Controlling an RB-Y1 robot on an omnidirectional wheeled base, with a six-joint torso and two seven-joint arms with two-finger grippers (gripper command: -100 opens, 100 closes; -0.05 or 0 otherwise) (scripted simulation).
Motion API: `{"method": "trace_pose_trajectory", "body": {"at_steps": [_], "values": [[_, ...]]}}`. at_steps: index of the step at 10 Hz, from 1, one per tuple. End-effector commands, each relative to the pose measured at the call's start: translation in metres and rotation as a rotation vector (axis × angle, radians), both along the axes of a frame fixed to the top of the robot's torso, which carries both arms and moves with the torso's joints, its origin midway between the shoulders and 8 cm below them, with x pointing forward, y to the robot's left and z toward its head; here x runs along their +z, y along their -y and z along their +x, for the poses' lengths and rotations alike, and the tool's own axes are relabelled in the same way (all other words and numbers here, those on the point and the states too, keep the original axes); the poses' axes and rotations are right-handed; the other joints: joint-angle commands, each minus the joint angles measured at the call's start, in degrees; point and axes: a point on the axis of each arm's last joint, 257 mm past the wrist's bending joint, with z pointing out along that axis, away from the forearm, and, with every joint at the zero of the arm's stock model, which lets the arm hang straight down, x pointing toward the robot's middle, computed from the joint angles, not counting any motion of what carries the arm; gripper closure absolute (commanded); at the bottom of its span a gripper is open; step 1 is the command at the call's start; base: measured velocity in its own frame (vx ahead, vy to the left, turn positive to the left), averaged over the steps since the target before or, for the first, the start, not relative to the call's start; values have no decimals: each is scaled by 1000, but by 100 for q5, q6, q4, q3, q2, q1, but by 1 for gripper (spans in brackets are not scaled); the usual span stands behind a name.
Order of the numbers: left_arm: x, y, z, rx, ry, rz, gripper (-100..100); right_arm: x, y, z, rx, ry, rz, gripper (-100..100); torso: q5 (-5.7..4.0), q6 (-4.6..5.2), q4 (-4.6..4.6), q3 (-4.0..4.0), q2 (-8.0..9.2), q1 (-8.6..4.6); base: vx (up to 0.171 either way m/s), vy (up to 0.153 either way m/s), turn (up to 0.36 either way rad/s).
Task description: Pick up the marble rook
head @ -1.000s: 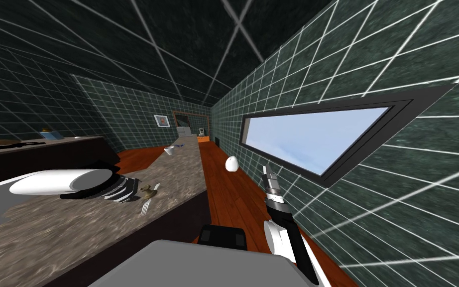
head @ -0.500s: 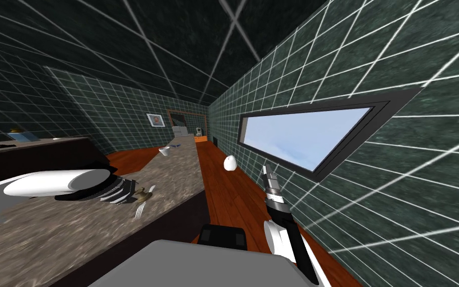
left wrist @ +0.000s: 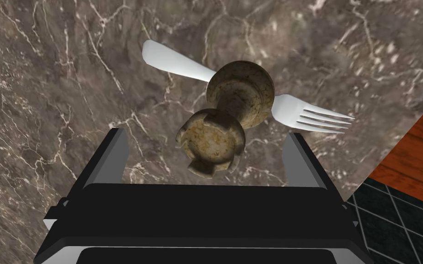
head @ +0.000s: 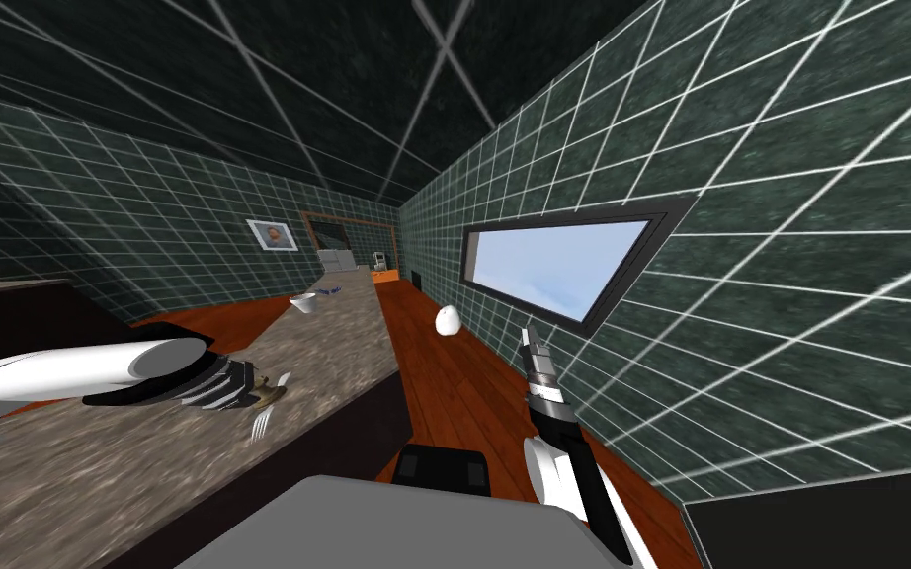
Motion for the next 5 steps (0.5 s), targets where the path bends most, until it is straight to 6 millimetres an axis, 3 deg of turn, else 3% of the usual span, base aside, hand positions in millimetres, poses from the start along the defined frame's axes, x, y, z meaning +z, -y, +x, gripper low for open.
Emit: {"method": "trace_pose_trajectory", "body": {"at_steps": [1, 3, 4, 5], "values": [[-4, -10, -6, 33, -1, 0, -100, 0, 0, 0, 0, 0, 0, 0, 0, 0, 0, 0, 0, 0, -89, -6, -202], [-9, -23, -14, 74, -2, 0, -100, 0, 0, 0, 0, 0, 0, 0, 1, 0, 1, 2, 5, 3, -100, -20, -215], [-7, -18, -10, 61, -2, 0, -100, 0, 0, 0, 0, 0, 0, 0, -1, 0, 1, 2, 4, -2, -41, -11, -44], [-7, -19, -10, 63, -1, 1, 100, 0, 0, 0, 0, 0, 0, 0, 0, -6, -1, -5, -10, 3, -7, -2, 10]]}}
